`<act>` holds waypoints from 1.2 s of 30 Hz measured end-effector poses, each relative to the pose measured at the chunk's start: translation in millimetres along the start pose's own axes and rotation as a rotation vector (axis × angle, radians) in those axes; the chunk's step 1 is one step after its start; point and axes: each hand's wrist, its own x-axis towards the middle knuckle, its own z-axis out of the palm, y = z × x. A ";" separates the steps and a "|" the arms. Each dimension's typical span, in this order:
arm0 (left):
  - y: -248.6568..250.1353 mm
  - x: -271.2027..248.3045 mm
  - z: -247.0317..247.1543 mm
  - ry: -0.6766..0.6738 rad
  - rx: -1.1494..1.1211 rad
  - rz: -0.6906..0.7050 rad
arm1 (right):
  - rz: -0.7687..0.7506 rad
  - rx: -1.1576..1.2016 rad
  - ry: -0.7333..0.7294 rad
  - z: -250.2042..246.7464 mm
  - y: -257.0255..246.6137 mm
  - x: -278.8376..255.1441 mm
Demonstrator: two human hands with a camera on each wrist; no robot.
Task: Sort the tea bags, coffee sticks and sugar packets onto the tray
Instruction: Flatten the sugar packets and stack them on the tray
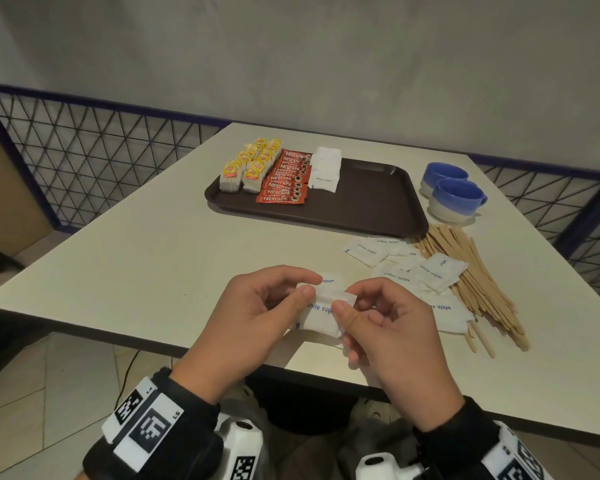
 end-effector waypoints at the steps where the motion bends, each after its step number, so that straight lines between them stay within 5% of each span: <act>1: -0.6 -0.1 -0.3 0.002 0.004 0.000 | 0.006 -0.013 -0.004 0.6 -1.0 -0.5; 11: -3.1 -0.4 -3.0 0.019 0.003 0.017 | 0.060 -0.143 -0.103 4.9 -12.3 -3.1; 16: -3.3 -0.5 -9.4 0.161 -0.087 0.069 | 0.023 -0.174 -0.181 -11.8 -44.6 11.0; 21: -4.4 3.6 -9.7 0.233 -0.125 0.024 | -0.162 -0.410 -0.148 -19.2 -96.2 100.2; 27: -7.4 3.2 -9.6 0.245 -0.110 0.039 | 0.068 -0.871 -0.198 -11.4 -84.6 243.4; 36: -20.3 10.0 -12.4 0.211 -0.080 0.100 | 0.188 -0.820 -0.149 2.1 -56.2 336.9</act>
